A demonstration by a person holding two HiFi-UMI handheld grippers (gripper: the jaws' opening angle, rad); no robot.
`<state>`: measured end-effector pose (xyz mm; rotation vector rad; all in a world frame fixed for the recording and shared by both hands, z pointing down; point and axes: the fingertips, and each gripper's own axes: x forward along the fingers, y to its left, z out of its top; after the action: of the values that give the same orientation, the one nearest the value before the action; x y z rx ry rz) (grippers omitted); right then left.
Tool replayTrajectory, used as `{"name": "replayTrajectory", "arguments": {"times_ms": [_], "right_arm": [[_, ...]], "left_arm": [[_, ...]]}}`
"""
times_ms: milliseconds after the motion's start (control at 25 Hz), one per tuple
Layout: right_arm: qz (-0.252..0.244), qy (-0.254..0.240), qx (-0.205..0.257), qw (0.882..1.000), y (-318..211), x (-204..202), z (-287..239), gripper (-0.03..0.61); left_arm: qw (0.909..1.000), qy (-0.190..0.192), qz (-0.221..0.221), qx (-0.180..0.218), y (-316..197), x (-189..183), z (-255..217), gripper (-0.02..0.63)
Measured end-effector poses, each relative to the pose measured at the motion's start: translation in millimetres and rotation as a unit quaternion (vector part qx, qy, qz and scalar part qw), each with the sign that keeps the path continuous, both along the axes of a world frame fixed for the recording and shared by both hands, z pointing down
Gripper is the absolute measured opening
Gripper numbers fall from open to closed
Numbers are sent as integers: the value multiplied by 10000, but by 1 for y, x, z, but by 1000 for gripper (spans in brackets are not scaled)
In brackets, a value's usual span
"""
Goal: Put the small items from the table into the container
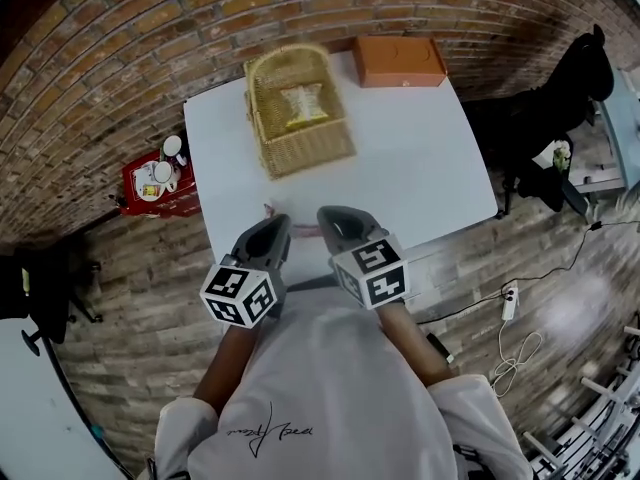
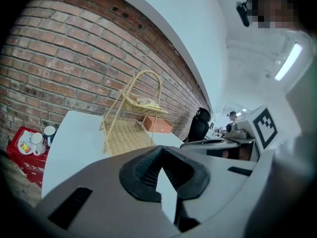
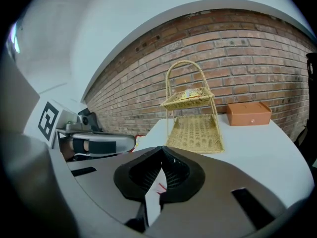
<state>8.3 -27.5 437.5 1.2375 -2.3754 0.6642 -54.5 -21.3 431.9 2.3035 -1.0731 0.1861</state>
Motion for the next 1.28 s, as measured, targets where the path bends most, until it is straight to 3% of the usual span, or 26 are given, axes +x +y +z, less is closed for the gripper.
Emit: {"name": "replayTrajectory", "arguments": {"times_ms": [320,840,1280], "right_arm": [[-97,-72,-38,9999,2,-2,2,23],[-500,-170,-195,9984,2,-9,14,23],[-651,-192,-229,9974,0,-12,16,23]], "left_arm": [[9999,-107,-20,-128,0,-3,11,9],[9972,-291,-560,-410,-8,-34,35,9],[9951,-630,-561,-513,-1,-38,55,9]]}}
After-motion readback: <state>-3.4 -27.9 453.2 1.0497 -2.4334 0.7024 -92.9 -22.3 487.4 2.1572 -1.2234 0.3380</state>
